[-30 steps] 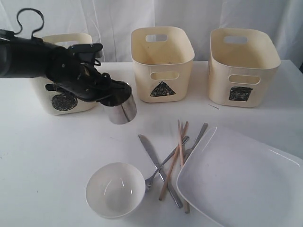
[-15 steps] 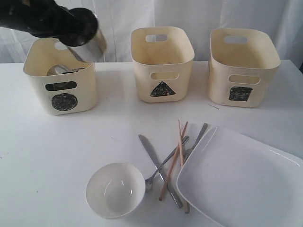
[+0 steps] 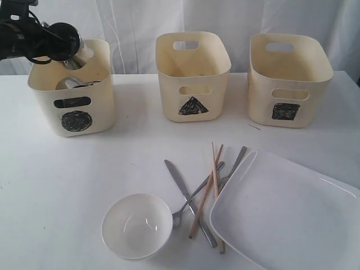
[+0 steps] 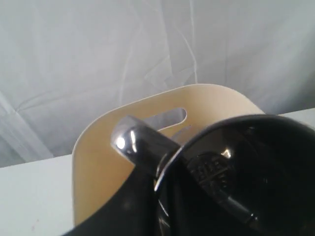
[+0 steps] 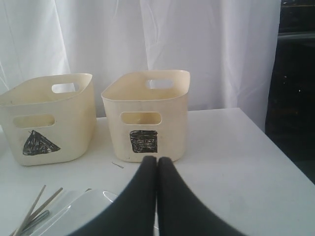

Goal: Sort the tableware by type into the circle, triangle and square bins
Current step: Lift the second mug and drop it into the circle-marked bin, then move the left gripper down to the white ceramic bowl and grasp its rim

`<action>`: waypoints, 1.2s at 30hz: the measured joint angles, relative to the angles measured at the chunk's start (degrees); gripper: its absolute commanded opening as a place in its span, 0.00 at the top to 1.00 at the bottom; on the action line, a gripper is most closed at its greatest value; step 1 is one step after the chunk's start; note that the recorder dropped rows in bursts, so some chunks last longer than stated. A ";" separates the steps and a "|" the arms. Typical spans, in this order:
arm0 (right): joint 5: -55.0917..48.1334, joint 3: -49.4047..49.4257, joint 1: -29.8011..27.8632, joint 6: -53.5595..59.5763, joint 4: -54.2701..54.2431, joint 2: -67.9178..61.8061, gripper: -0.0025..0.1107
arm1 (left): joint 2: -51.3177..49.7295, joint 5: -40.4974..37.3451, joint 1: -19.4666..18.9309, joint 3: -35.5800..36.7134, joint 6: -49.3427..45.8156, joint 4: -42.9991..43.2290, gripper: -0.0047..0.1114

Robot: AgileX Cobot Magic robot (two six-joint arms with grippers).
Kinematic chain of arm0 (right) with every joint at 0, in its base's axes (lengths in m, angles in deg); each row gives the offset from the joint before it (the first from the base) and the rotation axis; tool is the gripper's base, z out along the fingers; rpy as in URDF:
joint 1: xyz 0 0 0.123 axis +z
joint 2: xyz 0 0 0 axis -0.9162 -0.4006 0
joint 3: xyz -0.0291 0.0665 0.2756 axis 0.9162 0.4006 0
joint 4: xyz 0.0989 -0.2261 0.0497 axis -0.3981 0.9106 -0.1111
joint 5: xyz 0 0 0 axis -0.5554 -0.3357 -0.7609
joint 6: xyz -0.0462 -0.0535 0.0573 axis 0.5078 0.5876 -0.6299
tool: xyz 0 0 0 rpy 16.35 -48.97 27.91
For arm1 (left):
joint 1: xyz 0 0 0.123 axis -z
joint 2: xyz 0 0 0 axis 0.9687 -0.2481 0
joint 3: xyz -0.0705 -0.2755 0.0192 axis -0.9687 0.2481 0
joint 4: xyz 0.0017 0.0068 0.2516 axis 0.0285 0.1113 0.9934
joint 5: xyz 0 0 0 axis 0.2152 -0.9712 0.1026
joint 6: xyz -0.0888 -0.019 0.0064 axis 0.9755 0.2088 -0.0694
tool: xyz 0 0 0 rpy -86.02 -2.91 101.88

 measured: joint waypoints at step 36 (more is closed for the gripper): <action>0.00 0.00 0.00 0.00 0.00 0.00 0.98 | 24.35 -41.40 20.10 15.56 17.96 4.00 0.59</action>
